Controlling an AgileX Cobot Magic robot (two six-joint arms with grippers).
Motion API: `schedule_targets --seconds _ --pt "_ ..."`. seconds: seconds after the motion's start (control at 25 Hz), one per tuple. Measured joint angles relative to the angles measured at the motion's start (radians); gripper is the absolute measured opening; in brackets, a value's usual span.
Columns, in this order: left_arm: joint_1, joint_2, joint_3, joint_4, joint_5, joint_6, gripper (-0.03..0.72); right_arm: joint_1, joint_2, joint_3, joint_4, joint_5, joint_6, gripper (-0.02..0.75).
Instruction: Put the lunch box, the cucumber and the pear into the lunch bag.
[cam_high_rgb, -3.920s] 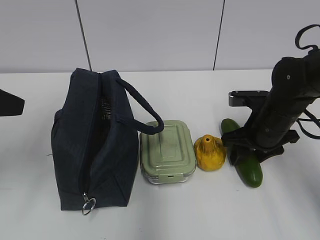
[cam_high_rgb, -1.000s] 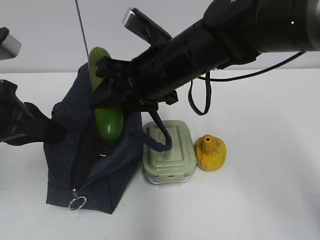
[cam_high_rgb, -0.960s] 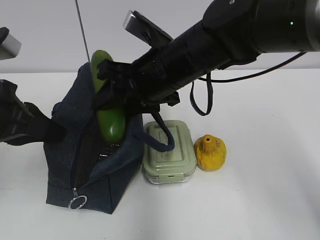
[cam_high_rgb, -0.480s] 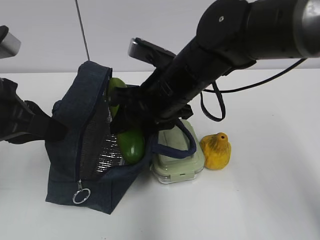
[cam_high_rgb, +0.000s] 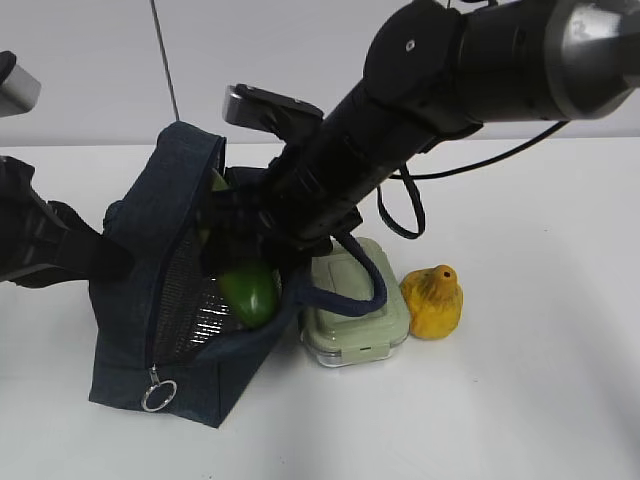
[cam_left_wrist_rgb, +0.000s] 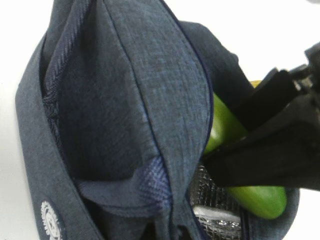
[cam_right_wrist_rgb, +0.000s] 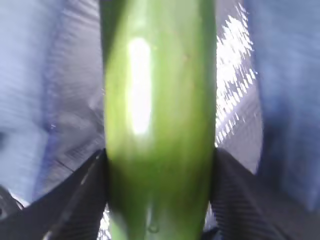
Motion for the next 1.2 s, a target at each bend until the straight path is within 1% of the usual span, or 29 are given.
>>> schedule_targets --seconds 0.28,0.52,0.64,0.84,1.04,1.2 --pt "0.000 0.000 0.000 0.001 -0.001 0.002 0.003 0.000 0.000 -0.101 -0.012 0.031 -0.011 0.476" --pt "0.000 0.000 0.000 0.001 -0.001 0.002 0.003 0.000 0.000 -0.113 -0.029 0.059 -0.012 0.479" --pt "0.000 0.000 0.000 0.001 -0.001 0.002 0.003 0.000 0.000 -0.113 -0.059 0.081 -0.015 0.511" --pt "0.000 0.000 0.000 0.001 -0.001 0.002 0.003 0.000 0.000 -0.115 -0.070 0.091 -0.017 0.573" --pt "0.000 0.000 0.000 0.001 -0.002 0.003 0.003 0.000 0.000 -0.132 -0.070 0.105 -0.041 0.582" --pt "0.000 0.000 0.000 0.001 -0.003 0.003 0.003 0.000 -0.009 -0.215 -0.065 0.149 -0.068 0.582"
